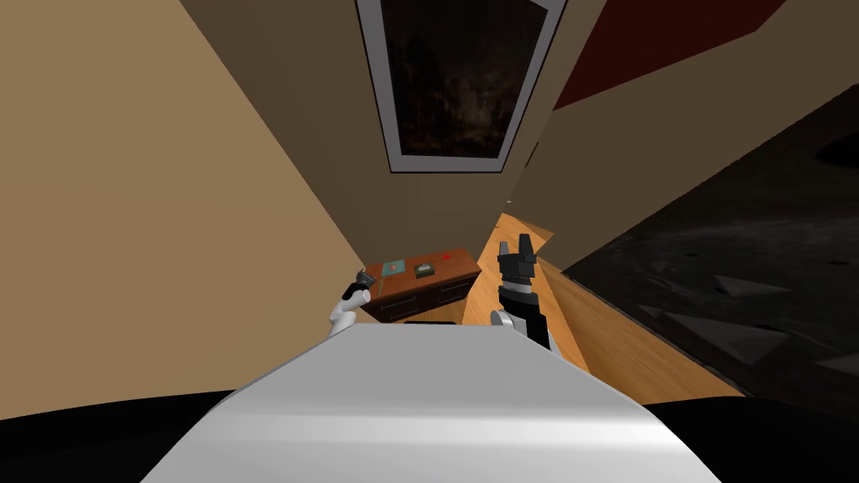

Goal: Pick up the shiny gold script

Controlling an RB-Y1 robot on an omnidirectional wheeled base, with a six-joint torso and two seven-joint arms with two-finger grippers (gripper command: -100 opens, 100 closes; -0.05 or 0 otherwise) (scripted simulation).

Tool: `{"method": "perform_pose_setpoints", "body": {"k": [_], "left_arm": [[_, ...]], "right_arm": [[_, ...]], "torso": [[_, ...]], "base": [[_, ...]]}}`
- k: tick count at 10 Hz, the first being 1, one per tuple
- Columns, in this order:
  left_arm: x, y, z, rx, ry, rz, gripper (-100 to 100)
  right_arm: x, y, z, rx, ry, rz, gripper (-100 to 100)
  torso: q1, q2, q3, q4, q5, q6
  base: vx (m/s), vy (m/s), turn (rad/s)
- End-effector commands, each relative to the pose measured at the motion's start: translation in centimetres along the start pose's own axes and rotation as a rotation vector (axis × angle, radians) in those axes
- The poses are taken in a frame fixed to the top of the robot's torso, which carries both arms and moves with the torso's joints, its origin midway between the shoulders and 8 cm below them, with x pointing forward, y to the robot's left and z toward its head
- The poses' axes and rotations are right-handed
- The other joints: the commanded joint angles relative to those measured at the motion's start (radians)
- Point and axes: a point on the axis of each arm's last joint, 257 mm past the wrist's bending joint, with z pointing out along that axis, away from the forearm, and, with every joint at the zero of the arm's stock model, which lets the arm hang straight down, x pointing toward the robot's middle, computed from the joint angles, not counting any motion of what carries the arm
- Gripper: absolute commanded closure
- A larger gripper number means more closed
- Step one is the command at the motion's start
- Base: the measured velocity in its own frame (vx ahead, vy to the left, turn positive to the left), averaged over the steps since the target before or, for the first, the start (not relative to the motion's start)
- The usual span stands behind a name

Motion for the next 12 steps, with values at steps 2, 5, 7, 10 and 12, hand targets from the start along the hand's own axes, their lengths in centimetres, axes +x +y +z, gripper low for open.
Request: {"method": "perform_pose_setpoints", "body": {"k": [2,5,7,10,12], "left_arm": [[-0.7,2.1,0.6,-0.060,-0.037,-0.079,-100],[-2.2,4.8,0.8,-0.121,-0.083,-0.128,-100],[-2.4,6.8,1.2,-0.179,-0.119,-0.217,-100],[-3.8,9.4,0.9,-0.234,-0.167,-0.257,-100],[-4.1,10.7,0.8,-0.266,-0.193,-0.294,-100]], "right_arm": [[0.0,0.0,0.0,0.000,0.000,0.000,0],[0.0,0.0,0.0,0.000,0.000,0.000,0],[0.0,0.0,0.0,0.000,0.000,0.000,0],[0.0,0.0,0.0,0.000,0.000,0.000,0],[0.0,0.0,0.0,0.000,0.000,0.000,0]], "torso": [[0.000,0.000,0.000,0.000,0.000,0.000],[0.000,0.000,0.000,0.000,0.000,0.000],[0.000,0.000,0.000,0.000,0.000,0.000],[0.000,0.000,0.000,0.000,0.000,0.000],[0.000,0.000,0.000,0.000,0.000,0.000]], "base": [[0.008,0.002,-0.016],[0.010,0.001,-0.015],[0.015,0.004,-0.015],[0.013,0.006,-0.005],[0.013,0.005,-0.002]]}}
